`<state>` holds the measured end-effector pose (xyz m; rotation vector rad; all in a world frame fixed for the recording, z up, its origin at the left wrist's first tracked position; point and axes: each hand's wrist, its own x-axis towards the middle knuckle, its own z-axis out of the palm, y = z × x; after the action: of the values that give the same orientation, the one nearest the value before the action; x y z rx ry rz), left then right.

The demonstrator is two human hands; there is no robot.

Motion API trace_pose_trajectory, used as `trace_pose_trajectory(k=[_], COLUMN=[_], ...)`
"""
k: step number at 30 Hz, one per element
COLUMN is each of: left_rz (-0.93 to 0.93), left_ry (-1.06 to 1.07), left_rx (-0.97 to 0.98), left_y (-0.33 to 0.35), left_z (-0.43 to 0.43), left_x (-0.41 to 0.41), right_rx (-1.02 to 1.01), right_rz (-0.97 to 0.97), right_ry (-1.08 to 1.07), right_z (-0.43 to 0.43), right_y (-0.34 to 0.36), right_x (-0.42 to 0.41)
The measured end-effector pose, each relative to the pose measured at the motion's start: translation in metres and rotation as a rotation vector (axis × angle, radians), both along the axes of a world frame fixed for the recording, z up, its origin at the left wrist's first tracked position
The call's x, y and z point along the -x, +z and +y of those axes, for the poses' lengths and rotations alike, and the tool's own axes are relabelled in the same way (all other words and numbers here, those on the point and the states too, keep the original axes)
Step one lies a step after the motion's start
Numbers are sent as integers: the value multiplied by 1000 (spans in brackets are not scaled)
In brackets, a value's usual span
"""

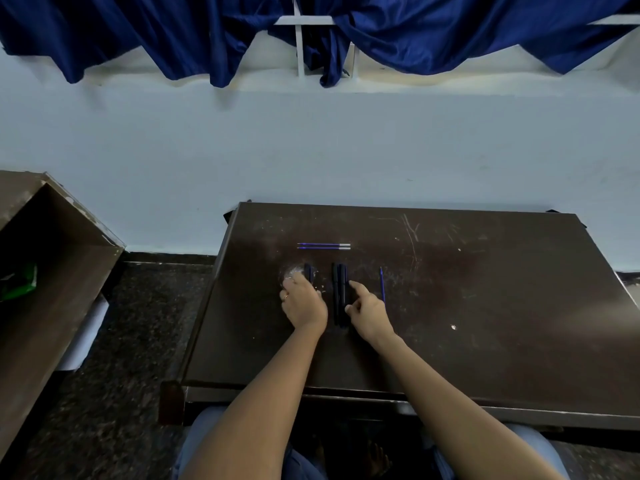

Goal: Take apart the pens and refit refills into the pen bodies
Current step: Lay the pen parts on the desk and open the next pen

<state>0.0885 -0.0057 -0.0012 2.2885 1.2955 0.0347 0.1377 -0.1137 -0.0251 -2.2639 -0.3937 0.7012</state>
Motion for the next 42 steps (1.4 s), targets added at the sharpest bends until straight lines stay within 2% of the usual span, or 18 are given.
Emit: trace_pose_trajectory(k=[3, 8, 13, 16, 20, 25, 30, 36, 42], left_rz=[30, -30, -216, -179, -166, -286, -221, -236, -234], left_ry=[-14, -103, -396, -553, -577, -495, -447, -526, -483], left_rx=[126, 193, 241, 366, 485, 387, 242, 390, 214], left_y=[-4, -2, 13, 25, 46, 71, 77, 90, 84], left_z=[8, 16, 11, 4, -5, -18, -22, -28, -27], left_x=[11, 27, 46, 58, 75, 90, 104, 114, 122], right_rx=[14, -95, -182, -206, -195, -163, -160, -153, -48], right_rz=[-5, 4, 85, 77, 36, 21, -14, 27, 47], right_ry=[-10, -87, -190, -208, -177, -158, -113, -66, 16], right_z=[-5, -11, -5, 0, -3, -10, -13, -16, -18], right_y=[0, 19, 42, 58, 75, 92, 109, 113, 116], right_x=[5, 15, 18, 22, 29, 43, 57, 73, 76])
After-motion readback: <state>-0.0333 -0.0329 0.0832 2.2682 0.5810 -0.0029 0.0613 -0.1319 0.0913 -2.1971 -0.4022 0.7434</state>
